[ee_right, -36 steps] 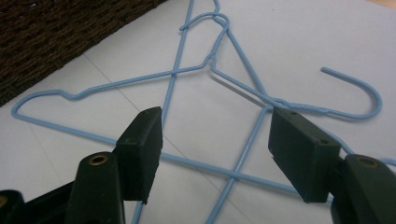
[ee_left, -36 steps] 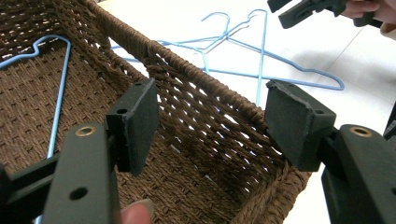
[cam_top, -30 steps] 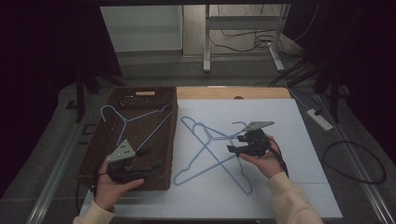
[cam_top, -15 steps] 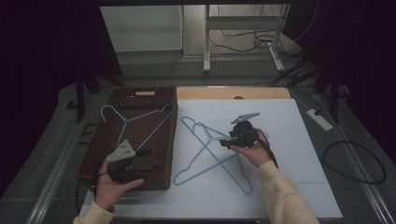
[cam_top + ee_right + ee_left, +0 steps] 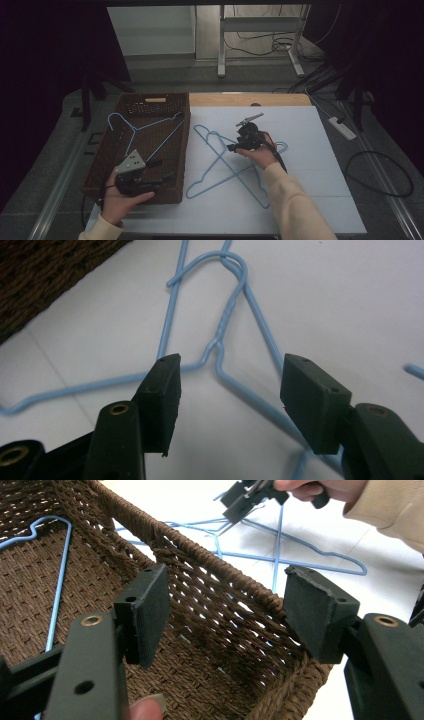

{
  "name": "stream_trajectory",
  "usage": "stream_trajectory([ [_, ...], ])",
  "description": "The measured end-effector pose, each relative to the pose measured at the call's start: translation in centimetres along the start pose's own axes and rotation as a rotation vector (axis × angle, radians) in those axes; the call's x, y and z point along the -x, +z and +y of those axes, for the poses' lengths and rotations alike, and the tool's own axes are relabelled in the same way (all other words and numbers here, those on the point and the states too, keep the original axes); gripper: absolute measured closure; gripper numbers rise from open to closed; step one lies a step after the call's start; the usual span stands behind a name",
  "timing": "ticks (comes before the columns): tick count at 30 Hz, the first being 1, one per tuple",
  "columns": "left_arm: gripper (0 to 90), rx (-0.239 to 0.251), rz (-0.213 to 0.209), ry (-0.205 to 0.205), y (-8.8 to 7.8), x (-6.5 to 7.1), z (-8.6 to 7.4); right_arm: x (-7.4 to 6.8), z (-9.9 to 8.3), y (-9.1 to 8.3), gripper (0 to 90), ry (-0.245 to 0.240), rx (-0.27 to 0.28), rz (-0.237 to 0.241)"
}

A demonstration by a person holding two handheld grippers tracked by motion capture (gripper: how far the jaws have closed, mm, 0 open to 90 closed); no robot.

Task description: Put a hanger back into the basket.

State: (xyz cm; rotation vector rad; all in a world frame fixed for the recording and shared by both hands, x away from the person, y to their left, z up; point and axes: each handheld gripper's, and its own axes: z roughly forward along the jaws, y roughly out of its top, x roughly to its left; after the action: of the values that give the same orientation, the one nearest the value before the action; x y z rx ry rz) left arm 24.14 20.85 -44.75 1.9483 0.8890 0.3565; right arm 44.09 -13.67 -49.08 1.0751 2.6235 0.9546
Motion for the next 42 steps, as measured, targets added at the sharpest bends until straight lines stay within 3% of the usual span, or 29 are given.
stream_trajectory([
  [9, 34.9, 0.004, 0.001, -0.003, -0.1, -0.1, 0.0, -0.5, 1.9, 2.8, 46.9, 0.027, -0.037, 0.000],
  [19, 34.9, 0.005, 0.000, -0.003, -0.1, -0.2, -0.1, -0.8, 2.7, 4.9, 62.8, 0.046, -0.099, -0.031],
  [25, 34.9, 0.003, 0.000, 0.000, -0.1, -0.2, -0.1, -1.0, 2.8, 4.9, 78.6, 0.078, -0.116, -0.056],
  [29, 34.9, 0.003, 0.002, 0.000, 0.0, -0.2, -0.1, -1.0, 2.8, 4.8, 84.8, 0.140, -0.113, -0.055],
  [35, 34.8, 0.001, -0.001, 0.000, 0.1, -0.2, 0.0, -0.9, 2.5, 4.2, 85.8, 0.174, -0.111, -0.061],
  [42, 34.8, 0.002, -0.001, 0.000, 0.0, -0.1, 0.0, -0.7, 1.8, 2.3, 85.9, 0.215, -0.049, -0.042],
])
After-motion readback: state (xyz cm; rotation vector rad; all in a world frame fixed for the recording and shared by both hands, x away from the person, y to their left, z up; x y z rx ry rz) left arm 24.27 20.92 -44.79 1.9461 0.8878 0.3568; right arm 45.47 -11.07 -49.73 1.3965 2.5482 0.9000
